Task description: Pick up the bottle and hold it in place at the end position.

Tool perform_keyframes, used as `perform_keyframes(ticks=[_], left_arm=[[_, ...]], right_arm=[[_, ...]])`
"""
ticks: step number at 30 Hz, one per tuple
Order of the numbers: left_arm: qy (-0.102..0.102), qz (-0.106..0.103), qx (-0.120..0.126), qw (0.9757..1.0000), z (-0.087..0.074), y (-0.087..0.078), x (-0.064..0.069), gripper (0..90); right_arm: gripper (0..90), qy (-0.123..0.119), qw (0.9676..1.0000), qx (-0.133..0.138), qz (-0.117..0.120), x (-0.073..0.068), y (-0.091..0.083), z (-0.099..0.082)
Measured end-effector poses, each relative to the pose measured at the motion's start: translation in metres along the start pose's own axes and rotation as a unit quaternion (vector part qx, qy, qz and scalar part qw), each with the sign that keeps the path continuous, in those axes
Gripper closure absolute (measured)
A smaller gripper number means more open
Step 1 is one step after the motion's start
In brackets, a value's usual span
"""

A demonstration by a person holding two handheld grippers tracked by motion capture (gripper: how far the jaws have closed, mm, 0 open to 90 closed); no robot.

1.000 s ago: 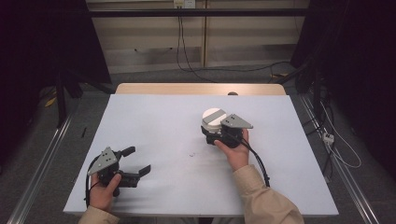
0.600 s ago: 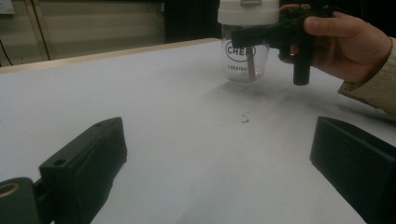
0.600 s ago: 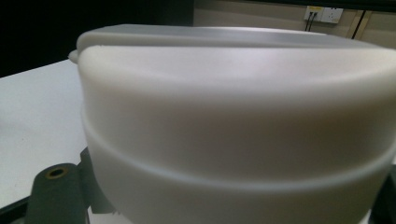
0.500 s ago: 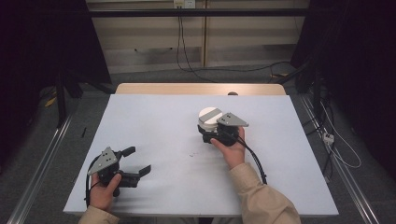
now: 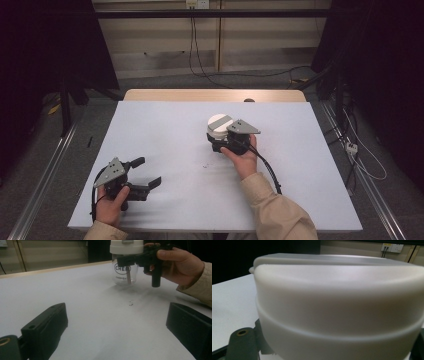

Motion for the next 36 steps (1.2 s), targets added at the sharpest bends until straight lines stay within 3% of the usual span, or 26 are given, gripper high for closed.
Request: perform_keyframes(ticks=[36], left_arm=[[-0.001,0.004,0.001,1.0000,-0.001,-0.002,-0.001,3.4]], right_arm=[[18.4,0.007,0.9999,-0.006,0.013,-0.009,0.020,-0.003]])
Point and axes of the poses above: each handheld gripper's, and its own axes: y roughly forward along the jaws, z roughly out of its top, x roughly to its right, the point moved 10 cm from there along y, roughly forward along the jaws, and after that the axes turned 8 degrees about -x, right-handed, at the moved point
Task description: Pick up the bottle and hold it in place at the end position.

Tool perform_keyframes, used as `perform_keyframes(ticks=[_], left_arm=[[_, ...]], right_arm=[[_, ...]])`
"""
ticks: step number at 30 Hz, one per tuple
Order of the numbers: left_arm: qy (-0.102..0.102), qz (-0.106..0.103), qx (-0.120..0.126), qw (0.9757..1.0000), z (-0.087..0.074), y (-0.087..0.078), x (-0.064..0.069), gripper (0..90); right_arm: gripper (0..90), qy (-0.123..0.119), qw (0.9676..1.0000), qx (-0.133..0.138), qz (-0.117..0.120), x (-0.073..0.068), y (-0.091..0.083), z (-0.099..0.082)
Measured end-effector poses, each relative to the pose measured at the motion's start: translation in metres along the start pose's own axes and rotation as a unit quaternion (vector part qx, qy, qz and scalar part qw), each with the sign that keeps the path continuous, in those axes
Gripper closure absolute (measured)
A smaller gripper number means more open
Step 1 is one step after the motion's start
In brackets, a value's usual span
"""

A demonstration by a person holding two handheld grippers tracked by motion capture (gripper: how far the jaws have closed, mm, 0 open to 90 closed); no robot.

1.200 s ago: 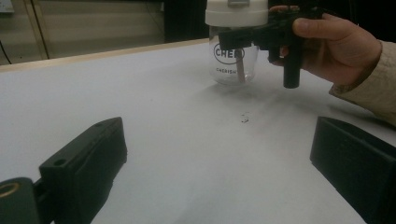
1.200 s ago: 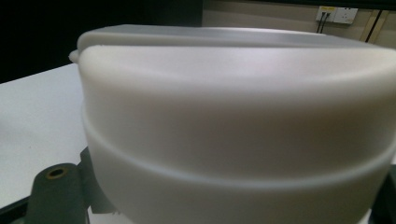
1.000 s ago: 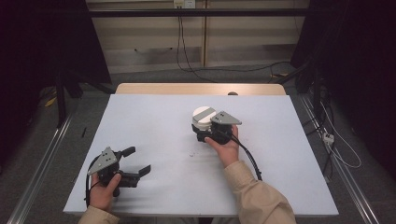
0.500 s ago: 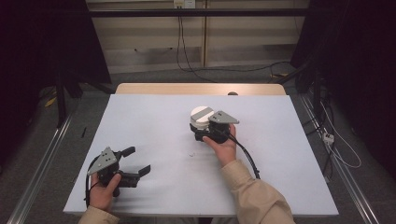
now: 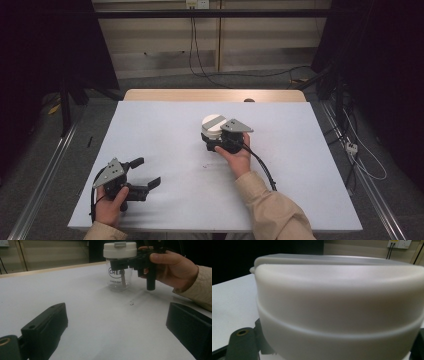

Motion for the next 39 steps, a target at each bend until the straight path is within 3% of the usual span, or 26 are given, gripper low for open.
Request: perform_keyframes(ticks=[22,30,39], left_arm=[[-0.001,0.000,-0.002,1.0000,-0.0012,-0.0009,-0.0001,3.4],[-0.001,0.002,0.000,1.0000,-0.0009,-0.0019,-0.0011,3.4],[-0.009,0.000,0.000,1.0000,-0.0026,-0.0034,-0.0026,3.4]], right_arm=[[18.4,-0.006,0.9999,-0.003,0.011,-0.0062,0.0065,-0.0023],[18.4,-0.029,0.9994,-0.013,0.013,-0.0098,0.0040,-0.0058],[18.4,-0.024,0.9991,-0.024,0.025,-0.0079,0.0014,-0.0086]])
Point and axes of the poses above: each handheld gripper's, and its own axes: y roughly forward along the jaws, z roughly out of its top, x roughly to its right, the point moved 10 cm from there along y, roughly forward along the jaws, and after that the axes turned 8 degrees about -x, right-handed, at the moved point
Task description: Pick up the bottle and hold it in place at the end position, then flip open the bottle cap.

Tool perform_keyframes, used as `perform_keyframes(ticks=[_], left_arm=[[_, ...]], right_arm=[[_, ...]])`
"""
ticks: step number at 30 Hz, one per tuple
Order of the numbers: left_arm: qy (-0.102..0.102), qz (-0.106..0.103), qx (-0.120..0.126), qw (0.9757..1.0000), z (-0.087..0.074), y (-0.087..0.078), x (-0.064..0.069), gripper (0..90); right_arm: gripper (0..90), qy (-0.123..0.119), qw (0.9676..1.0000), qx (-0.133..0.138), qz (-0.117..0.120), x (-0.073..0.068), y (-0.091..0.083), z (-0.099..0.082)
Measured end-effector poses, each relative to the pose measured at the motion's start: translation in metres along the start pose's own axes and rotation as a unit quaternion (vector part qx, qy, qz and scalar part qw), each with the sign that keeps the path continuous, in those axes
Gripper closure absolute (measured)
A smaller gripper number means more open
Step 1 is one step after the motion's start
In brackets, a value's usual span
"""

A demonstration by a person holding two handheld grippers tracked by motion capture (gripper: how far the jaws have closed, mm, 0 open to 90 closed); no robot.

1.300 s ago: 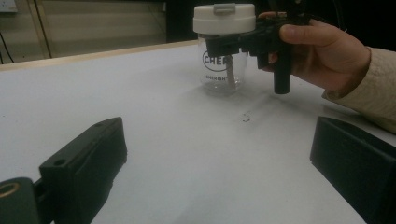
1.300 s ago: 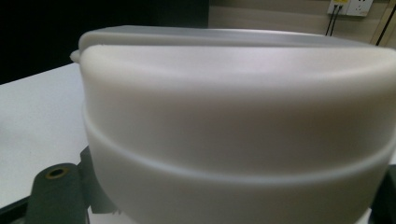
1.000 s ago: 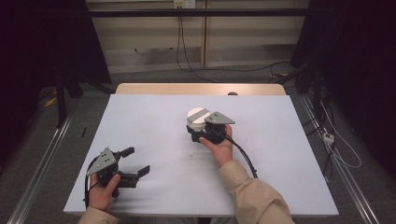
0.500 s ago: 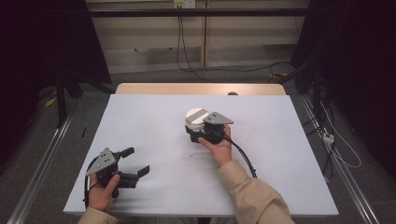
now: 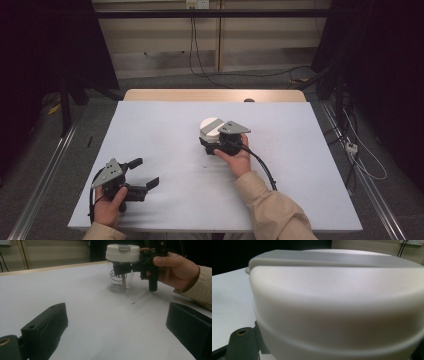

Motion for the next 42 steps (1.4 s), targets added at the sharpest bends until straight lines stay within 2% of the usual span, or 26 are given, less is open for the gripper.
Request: perform_keyframes(ticks=[9,19,23,28,37,40,42], left_arm=[[0.006,-0.008,-0.003,0.9999,0.002,0.003,0.005,3.4],[0.002,-0.019,-0.002,0.9998,0.008,0.012,0.011,3.4],[-0.001,-0.022,-0.001,0.9998,0.013,0.015,0.014,3.4],[-0.012,-0.027,-0.015,0.9995,0.017,0.026,0.017,3.4],[-0.006,-0.047,-0.021,0.9987,0.032,0.046,0.030,3.4],[-0.014,-0.042,-0.026,0.9987,0.038,0.055,0.029,4.7],[-0.021,-0.049,-0.022,0.9984,0.043,0.061,0.030,4.5]], right_arm=[[18.4,-0.003,1.0000,-0.002,-0.001,0.000,-0.001,-0.002],[18.4,-0.001,1.0000,-0.005,0.001,0.000,-0.002,-0.003],[18.4,-0.008,0.9999,-0.008,-0.001,-0.001,-0.003,-0.004],[18.4,-0.005,1.0000,-0.008,0.000,-0.001,-0.003,-0.004],[18.4,-0.007,0.9999,-0.009,0.000,-0.001,-0.004,-0.005],[18.5,-0.005,0.9999,-0.011,-0.001,-0.001,-0.004,-0.005],[18.5,-0.005,0.9999,-0.010,-0.001,-0.001,-0.003,-0.005]])
Point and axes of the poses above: each handheld gripper's, and its own axes: y roughly forward along the jaws, z roughly out of its top, x roughly to its right, the point moved 10 cm from there along y, roughly forward along the jaws, and after that the axes turned 8 degrees about -x, right-handed, at the moved point
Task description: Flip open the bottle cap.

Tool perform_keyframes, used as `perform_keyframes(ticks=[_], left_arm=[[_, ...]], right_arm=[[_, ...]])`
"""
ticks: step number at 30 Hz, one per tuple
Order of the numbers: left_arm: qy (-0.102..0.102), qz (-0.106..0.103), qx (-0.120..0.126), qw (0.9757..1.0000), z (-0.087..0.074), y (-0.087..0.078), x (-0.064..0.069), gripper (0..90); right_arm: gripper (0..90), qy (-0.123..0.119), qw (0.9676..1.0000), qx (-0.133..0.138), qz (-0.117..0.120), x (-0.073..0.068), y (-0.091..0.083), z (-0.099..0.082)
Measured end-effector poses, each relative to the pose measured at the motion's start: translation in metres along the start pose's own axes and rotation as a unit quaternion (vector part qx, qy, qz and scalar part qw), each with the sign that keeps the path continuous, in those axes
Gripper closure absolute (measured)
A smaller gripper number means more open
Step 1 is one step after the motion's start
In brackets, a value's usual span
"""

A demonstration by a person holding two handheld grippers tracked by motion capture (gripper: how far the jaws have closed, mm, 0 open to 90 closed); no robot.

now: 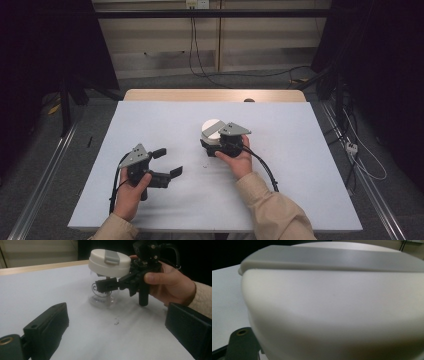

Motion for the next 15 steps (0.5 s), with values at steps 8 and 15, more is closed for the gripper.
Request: perform_keyframes(ticks=[8,15], left_arm=[[0.007,-0.002,-0.004,1.0000,0.012,0.019,0.001,4.6],[0.014,-0.004,-0.006,0.9999,0.017,0.026,0.001,4.5]], right_arm=[[18.5,0.000,1.0000,-0.001,0.001,0.000,0.000,0.000],[18.4,-0.001,1.0000,0.000,0.001,0.000,0.001,0.000]])
Point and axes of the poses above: each handheld gripper's, and its own axes: y roughly forward along the jaws, z roughly out of its top, x roughly to its right, the point moved 10 cm from there along y, roughly forward along the jaws, and after that the axes turned 8 degrees about -x, right-handed, at the moved point
